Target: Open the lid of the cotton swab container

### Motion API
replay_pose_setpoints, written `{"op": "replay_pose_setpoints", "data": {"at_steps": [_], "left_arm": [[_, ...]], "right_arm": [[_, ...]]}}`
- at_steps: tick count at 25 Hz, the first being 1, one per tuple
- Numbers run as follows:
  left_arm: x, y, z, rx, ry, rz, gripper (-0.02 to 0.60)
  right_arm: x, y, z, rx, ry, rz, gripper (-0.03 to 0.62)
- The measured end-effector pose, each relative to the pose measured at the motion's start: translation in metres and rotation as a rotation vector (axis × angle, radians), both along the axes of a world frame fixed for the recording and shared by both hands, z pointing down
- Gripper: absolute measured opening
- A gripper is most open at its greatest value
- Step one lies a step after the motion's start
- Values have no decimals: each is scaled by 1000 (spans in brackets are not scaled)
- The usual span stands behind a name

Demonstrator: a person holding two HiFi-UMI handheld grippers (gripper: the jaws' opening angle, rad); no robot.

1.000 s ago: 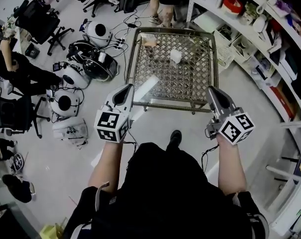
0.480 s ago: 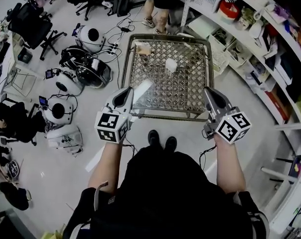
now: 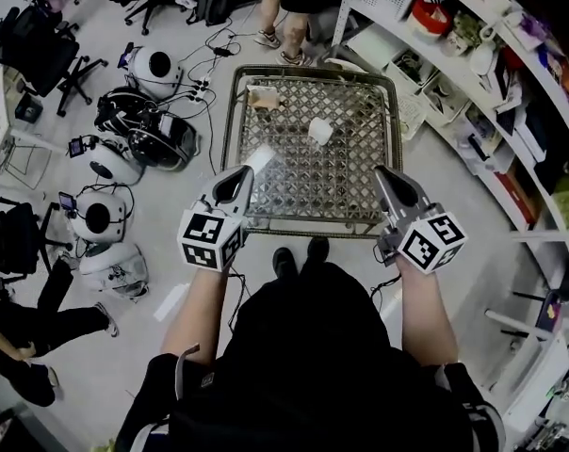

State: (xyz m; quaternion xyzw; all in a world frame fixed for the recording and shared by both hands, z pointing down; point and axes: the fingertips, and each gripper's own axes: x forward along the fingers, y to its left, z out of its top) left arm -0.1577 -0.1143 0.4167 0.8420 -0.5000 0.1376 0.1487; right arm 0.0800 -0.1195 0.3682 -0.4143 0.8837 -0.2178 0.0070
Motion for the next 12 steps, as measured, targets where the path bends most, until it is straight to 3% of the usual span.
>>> {"op": "replay_pose_setpoints", "data": {"at_steps": [5, 12], "left_arm": [[12, -21, 14, -58, -41, 12, 5], [39, -48, 25, -70, -86, 11, 5]], "right_arm": [[11, -33, 18, -29, -1, -6, 25], [15, -64, 57, -66, -24, -55, 31]]}}
